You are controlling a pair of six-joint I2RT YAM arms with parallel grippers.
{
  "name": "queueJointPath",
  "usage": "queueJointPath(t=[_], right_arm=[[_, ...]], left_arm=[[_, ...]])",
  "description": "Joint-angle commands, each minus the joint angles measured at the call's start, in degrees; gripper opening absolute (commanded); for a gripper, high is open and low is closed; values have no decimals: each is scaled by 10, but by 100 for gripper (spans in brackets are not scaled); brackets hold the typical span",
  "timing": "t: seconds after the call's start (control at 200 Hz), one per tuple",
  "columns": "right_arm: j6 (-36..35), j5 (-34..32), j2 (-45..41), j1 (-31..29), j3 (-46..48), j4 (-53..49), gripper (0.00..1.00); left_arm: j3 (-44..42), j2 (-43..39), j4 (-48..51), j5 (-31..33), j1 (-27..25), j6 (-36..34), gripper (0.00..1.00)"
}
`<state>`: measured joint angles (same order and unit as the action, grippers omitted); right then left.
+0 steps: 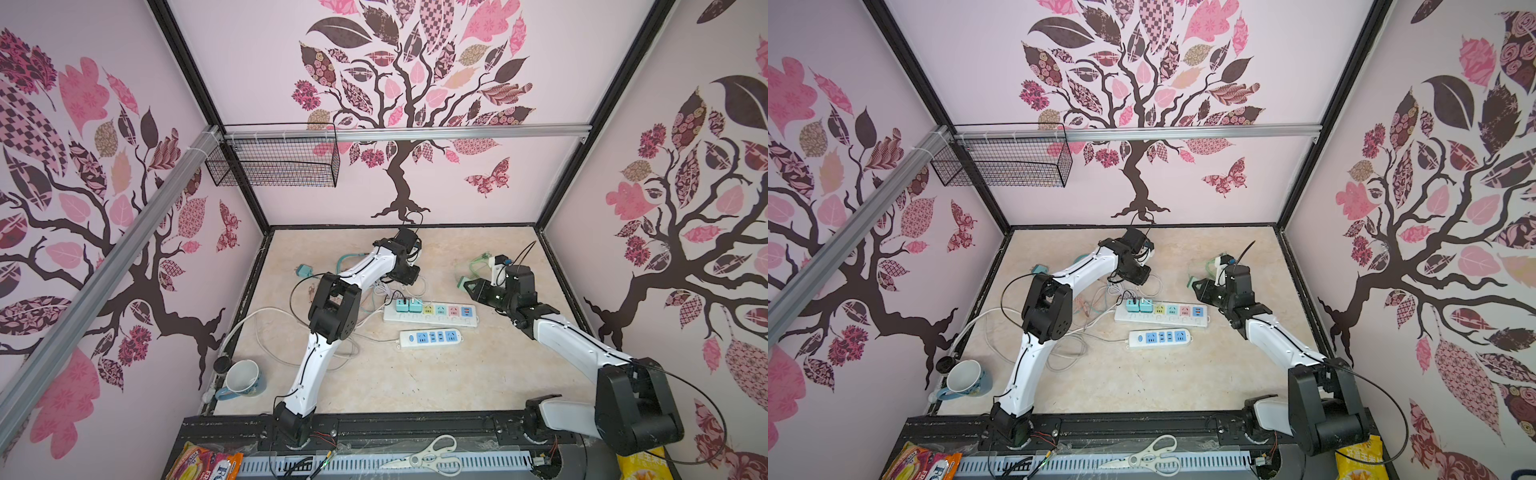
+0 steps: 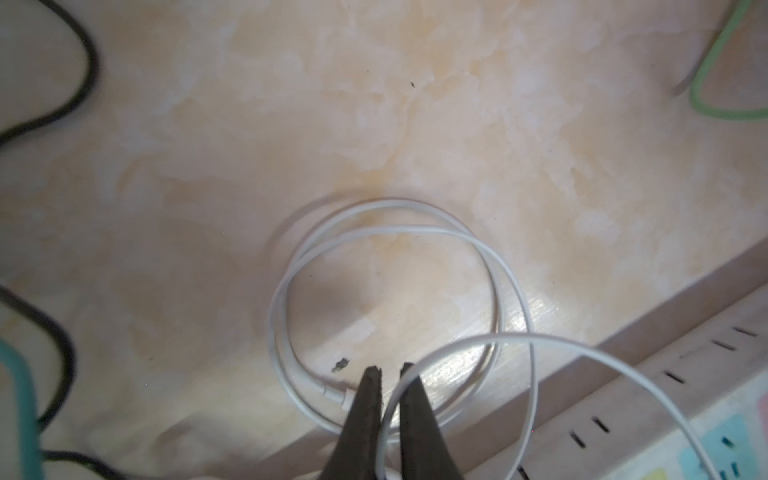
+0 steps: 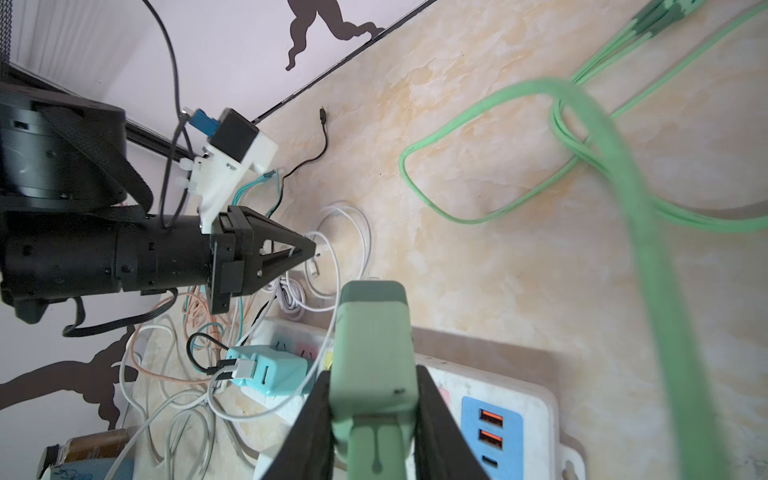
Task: Insert the plug
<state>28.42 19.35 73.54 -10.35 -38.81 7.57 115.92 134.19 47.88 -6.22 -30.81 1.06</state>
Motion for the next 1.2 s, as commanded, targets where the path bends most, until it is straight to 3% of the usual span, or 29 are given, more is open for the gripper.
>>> queueJointPath(t=[0.0, 0.185, 0.355, 0.73, 0.85, 1.025, 1.196], right_arm=[[-31, 27, -9, 2, -29, -18, 0], [-95, 61, 29, 0, -66, -58, 0], [-170, 56, 58, -20, -97, -84, 0], [-328, 137, 150, -25, -177, -120, 0], [-442, 169, 174, -26, -228, -203, 0], [-681, 182, 188, -26, -281, -355, 0], [-763, 89, 211, -45, -322, -415, 0]], left_arm=[[-52, -84, -75, 34, 10, 18, 0], [-140, -158, -122, 91, 11, 22, 0], [-161, -183, -111, 136, 11, 41, 0], [-214, -248, -103, 88, 30, 62, 0], [-226, -255, -95, 87, 39, 75, 0], [-247, -267, -98, 60, 52, 107, 0], [-260, -271, -97, 50, 62, 120, 0]])
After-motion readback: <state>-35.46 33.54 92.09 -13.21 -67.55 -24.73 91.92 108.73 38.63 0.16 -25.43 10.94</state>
